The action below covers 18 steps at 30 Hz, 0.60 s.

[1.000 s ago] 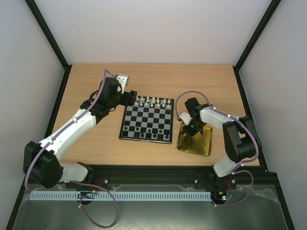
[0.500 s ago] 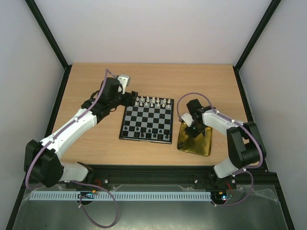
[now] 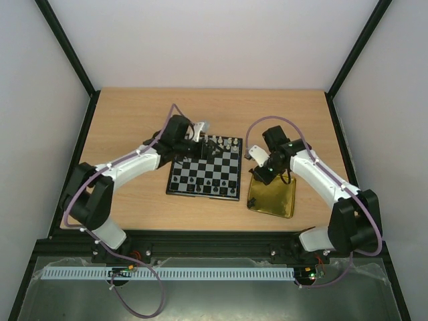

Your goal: Set up the chess pieces on the board

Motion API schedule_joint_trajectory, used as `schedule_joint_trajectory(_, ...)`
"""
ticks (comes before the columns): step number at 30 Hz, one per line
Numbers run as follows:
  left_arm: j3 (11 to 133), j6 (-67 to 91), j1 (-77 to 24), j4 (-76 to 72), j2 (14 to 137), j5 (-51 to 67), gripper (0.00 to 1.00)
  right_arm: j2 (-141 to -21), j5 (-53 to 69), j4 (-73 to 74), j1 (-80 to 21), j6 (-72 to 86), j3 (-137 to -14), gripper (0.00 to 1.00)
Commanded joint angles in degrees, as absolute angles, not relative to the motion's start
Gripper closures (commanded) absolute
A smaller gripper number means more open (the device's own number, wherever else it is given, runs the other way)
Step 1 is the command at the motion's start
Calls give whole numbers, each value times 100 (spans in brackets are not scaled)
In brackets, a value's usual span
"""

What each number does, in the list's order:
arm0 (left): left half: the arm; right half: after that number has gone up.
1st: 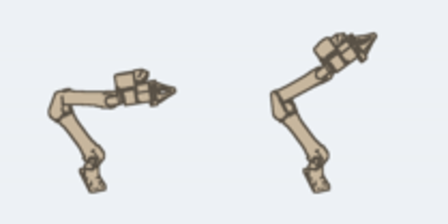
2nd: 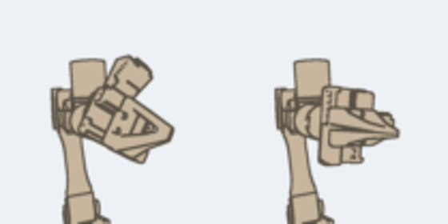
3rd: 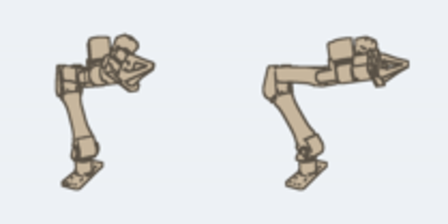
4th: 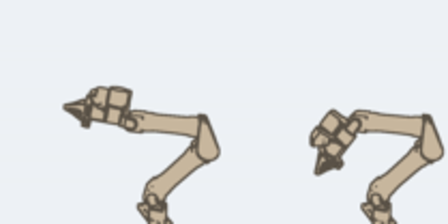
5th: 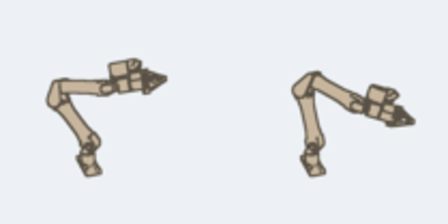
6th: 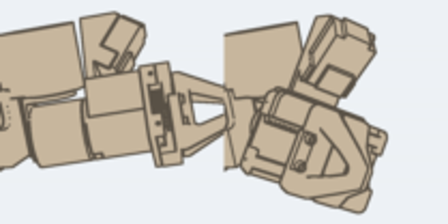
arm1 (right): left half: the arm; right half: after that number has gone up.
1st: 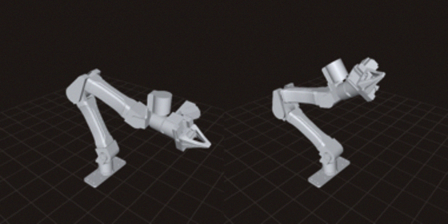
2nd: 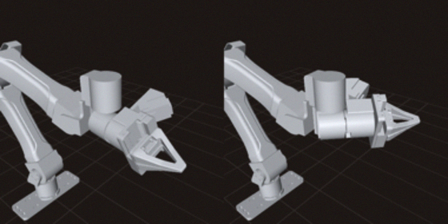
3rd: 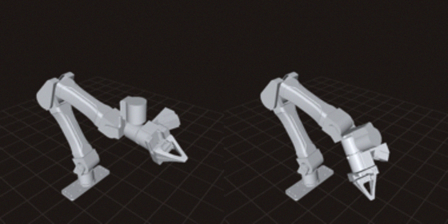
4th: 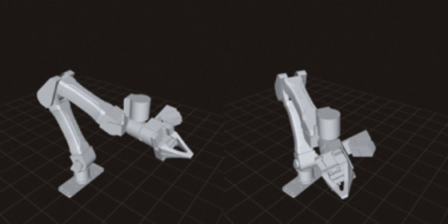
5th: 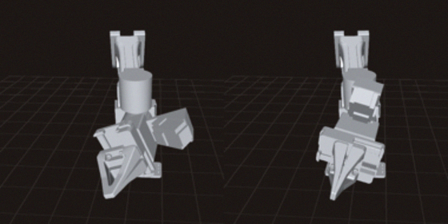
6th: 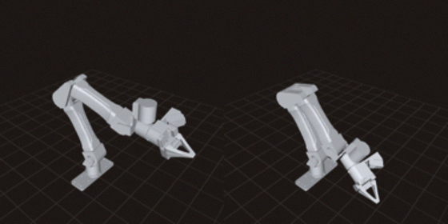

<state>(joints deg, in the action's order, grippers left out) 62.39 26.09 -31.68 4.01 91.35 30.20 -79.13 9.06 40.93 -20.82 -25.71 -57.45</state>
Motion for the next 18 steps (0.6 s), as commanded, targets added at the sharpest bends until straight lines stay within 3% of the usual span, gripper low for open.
schedule_joint_trajectory(1,5821,3978,-3364,-921,9363,4492,31,-7805,1684,4362,-2439,-2578,-5958,90)
schedule_joint_trajectory(7,6033,4159,-3904,-1087,9908,4631,38,-7884,1941,4202,-2888,-2536,-6102,90)
schedule_joint_trajectory(18,5977,4295,-4024,-1247,10204,4847,55,-7996,2095,4136,-2960,-2533,-6182,89)
